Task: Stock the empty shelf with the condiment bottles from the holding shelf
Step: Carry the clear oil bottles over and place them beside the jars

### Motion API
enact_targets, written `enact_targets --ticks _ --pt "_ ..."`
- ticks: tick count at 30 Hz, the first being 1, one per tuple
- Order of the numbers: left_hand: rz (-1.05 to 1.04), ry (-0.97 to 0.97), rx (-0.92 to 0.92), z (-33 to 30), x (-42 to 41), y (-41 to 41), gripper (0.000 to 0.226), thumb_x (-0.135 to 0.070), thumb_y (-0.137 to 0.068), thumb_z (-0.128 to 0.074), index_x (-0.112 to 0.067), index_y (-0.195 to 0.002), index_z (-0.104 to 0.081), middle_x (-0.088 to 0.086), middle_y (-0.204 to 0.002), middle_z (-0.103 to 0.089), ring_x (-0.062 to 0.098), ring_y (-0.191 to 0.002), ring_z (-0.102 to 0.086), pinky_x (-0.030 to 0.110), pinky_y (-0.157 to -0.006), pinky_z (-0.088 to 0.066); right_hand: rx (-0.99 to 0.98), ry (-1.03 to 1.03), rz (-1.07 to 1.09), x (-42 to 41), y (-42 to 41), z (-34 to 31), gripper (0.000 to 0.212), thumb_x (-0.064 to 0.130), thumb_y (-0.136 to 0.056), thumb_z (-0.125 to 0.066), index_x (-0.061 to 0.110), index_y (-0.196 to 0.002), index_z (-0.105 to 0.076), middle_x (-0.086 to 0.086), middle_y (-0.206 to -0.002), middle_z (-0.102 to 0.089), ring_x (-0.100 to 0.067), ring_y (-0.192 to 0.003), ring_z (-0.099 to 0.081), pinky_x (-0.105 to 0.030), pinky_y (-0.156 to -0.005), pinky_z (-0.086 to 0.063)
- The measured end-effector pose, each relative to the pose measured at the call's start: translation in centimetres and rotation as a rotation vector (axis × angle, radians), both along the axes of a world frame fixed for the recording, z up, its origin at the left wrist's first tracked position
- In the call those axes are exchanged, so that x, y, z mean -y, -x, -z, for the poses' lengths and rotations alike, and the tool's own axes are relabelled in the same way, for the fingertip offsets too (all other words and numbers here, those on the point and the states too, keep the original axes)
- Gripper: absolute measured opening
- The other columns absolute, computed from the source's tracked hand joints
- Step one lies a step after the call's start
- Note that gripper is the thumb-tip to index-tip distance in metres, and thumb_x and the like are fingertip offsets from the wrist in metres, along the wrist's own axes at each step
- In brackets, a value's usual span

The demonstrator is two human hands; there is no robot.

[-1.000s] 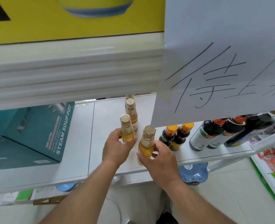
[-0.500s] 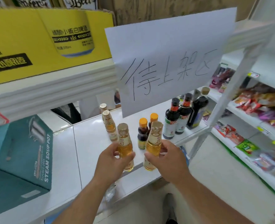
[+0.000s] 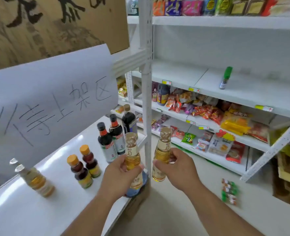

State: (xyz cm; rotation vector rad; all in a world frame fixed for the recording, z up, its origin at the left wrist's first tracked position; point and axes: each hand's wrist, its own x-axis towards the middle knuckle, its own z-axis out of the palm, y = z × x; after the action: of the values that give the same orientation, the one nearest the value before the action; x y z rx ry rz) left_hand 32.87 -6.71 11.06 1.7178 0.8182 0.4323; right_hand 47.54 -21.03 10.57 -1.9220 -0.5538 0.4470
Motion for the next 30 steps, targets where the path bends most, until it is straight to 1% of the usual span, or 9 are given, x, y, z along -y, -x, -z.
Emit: enact_targets --ticks 3,6,9,13,15,18,20,23,30 --pt "0.086 -0.008 0.011 -0.9 1.8 -5.1 0.02 -0.023 -0.085 -0.083 -0.031 -0.098 -0.069 -0.032 -0.078 -0.071 -0.013 -0.073 -0.066 0.006 -0.061 -0.048 -0.013 -0.009 0.093 3.2 -3.6 -0.6 0.027 0.039 -0.074 -0.088 0.034 -0.096 -0.072 0.02 -0.086 -0.073 0.01 -0.079 -0.062 -0.016 -0.071 -0.048" --pt "0.144 -0.014 0.011 -1.7 4.0 -10.2 0.022 -0.03 -0.081 -0.085 -0.029 -0.099 -0.074 -0.018 -0.086 -0.075 -0.003 -0.078 -0.069 0.022 -0.075 -0.053 0.008 -0.018 0.173 6.6 -7.6 -1.2 0.03 0.042 -0.074 -0.087 0.034 -0.099 -0.072 0.018 -0.089 -0.073 0.009 -0.081 -0.062 -0.018 -0.073 -0.05" --pt "0.2 -0.054 -0.002 -2.2 6.3 -15.6 0.023 -0.036 -0.078 -0.086 -0.033 -0.097 -0.074 -0.014 -0.088 -0.075 0.004 -0.085 -0.071 0.029 -0.081 -0.056 0.029 -0.026 0.236 9.6 -11.8 -1.6 0.029 0.043 -0.074 -0.087 0.034 -0.096 -0.072 0.018 -0.088 -0.074 0.005 -0.081 -0.064 -0.02 -0.074 -0.053" --pt "0.254 -0.078 0.015 -2.9 9.3 -22.3 0.021 -0.033 -0.079 -0.086 -0.033 -0.095 -0.072 -0.02 -0.082 -0.073 -0.003 -0.079 -0.068 0.011 -0.066 -0.048 0.052 -0.016 0.297 13.2 -17.1 -2.2 0.024 0.042 -0.075 -0.086 0.034 -0.092 -0.072 0.014 -0.086 -0.072 -0.001 -0.08 -0.064 -0.023 -0.071 -0.053" --pt "0.28 -0.061 0.028 -3.3 10.6 -25.2 0.021 -0.027 -0.081 -0.086 -0.029 -0.096 -0.072 -0.022 -0.082 -0.074 -0.006 -0.076 -0.068 0.007 -0.062 -0.047 0.05 -0.025 0.316 14.8 -19.4 -2.4 0.022 0.039 -0.077 -0.086 0.033 -0.092 -0.071 0.015 -0.086 -0.071 0.003 -0.08 -0.063 -0.02 -0.068 -0.049" --pt "0.326 -0.051 0.028 -3.7 12.1 -29.2 0.024 -0.025 -0.082 -0.085 -0.03 -0.1 -0.071 -0.026 -0.085 -0.073 -0.008 -0.079 -0.068 0.008 -0.066 -0.048 0.04 -0.025 0.341 16.7 -22.4 -2.5 0.023 0.036 -0.078 -0.086 0.034 -0.096 -0.071 0.019 -0.087 -0.071 0.016 -0.081 -0.059 -0.006 -0.061 -0.043" --pt "0.36 -0.047 0.029 -3.8 12.6 -31.6 0.026 -0.024 -0.083 -0.084 -0.033 -0.102 -0.069 -0.032 -0.083 -0.071 -0.013 -0.079 -0.066 0.006 -0.065 -0.048 0.027 -0.022 0.374 17.6 -24.3 -2.3 0.025 0.036 -0.079 -0.086 0.033 -0.099 -0.072 0.02 -0.088 -0.071 0.019 -0.082 -0.057 -0.002 -0.058 -0.042" --pt "0.409 -0.065 0.017 -3.6 12.7 -35.3 0.026 -0.025 -0.083 -0.084 -0.03 -0.105 -0.07 -0.03 -0.081 -0.071 -0.012 -0.076 -0.064 0.006 -0.063 -0.048 0.013 -0.015 0.426 18.1 -27.0 -2.0 0.023 0.038 -0.079 -0.086 0.035 -0.097 -0.071 0.019 -0.09 -0.072 0.016 -0.082 -0.059 -0.006 -0.059 -0.042" --pt "0.495 -0.127 -0.001 -2.8 10.2 -44.0 0.023 -0.035 -0.082 -0.083 -0.033 -0.101 -0.07 -0.027 -0.086 -0.072 -0.01 -0.079 -0.067 0.019 -0.07 -0.051 0.052 0.043 0.516 16.5 -33.7 -2.0 0.021 0.043 -0.077 -0.086 0.038 -0.089 -0.07 0.02 -0.083 -0.072 0.01 -0.077 -0.062 -0.011 -0.062 -0.045"
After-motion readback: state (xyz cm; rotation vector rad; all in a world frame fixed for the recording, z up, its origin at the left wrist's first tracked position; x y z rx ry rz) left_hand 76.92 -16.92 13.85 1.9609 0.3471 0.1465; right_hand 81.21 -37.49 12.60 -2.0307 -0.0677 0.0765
